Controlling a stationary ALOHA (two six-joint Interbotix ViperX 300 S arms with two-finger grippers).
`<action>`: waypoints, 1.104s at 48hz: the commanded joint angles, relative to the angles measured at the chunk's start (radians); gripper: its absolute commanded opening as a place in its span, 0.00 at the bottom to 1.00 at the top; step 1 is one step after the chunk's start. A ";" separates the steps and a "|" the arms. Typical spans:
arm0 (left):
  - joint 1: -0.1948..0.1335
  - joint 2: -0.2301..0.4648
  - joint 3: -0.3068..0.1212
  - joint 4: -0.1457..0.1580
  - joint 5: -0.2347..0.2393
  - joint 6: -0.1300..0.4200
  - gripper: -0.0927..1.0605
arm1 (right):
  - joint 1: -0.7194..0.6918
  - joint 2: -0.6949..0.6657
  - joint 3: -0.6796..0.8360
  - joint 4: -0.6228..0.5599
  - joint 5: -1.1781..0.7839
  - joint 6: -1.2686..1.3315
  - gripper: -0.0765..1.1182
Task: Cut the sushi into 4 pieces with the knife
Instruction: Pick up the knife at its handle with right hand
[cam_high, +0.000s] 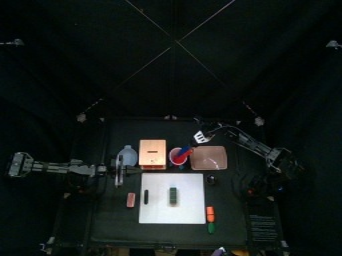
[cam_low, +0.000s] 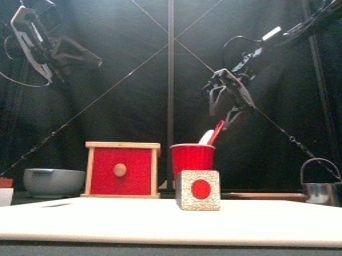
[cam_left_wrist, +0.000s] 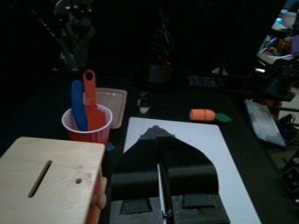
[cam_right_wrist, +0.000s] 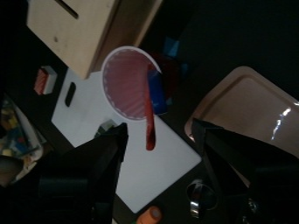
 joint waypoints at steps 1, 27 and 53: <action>0.002 0.002 -0.014 0.000 -0.005 0.002 0.13 | 0.014 0.012 -0.048 -0.002 0.012 -0.003 0.83; -0.002 0.002 -0.012 -0.002 -0.005 0.002 0.13 | 0.069 0.072 -0.049 -0.003 0.031 -0.002 0.83; 0.002 0.002 -0.005 -0.002 -0.005 0.002 0.13 | 0.078 0.103 -0.054 -0.017 0.032 0.000 0.66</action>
